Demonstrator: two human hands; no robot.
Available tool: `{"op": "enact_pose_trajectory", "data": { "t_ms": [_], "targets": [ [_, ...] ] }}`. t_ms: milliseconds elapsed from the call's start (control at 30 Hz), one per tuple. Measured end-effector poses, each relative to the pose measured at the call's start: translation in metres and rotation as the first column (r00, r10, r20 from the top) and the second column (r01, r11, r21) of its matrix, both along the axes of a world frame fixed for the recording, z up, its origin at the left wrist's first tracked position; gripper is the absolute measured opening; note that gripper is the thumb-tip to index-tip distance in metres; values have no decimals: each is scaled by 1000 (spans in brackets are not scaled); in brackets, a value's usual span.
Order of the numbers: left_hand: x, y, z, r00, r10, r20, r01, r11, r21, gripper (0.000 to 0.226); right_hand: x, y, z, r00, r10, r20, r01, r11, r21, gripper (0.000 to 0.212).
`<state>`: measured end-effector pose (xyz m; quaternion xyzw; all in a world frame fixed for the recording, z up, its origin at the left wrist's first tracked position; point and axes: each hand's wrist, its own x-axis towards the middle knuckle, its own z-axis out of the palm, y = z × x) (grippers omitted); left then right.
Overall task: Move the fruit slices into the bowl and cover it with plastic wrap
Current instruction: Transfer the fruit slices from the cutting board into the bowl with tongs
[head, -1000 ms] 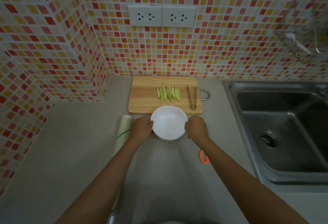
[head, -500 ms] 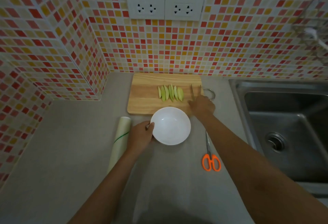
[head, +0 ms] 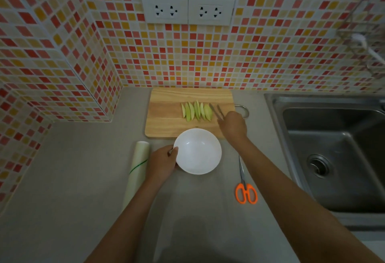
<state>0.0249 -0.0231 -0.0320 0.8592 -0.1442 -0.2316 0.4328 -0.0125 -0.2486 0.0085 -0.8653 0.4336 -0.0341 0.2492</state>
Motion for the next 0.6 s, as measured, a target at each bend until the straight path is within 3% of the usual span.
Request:
{"op": "enact_pose_trajectory", "data": {
  "t_ms": [267, 600],
  "targets": [
    [-1, 1, 2, 1000, 11, -24, -12, 1000, -13, 29, 0, 27, 6, 988, 91, -125, -99, 993, -61, 18],
    [-1, 1, 1, 999, 9, -35, -9, 1000, -5, 30, 8, 33, 11, 994, 82, -69, -84, 996, -19, 15]
  ]
}}
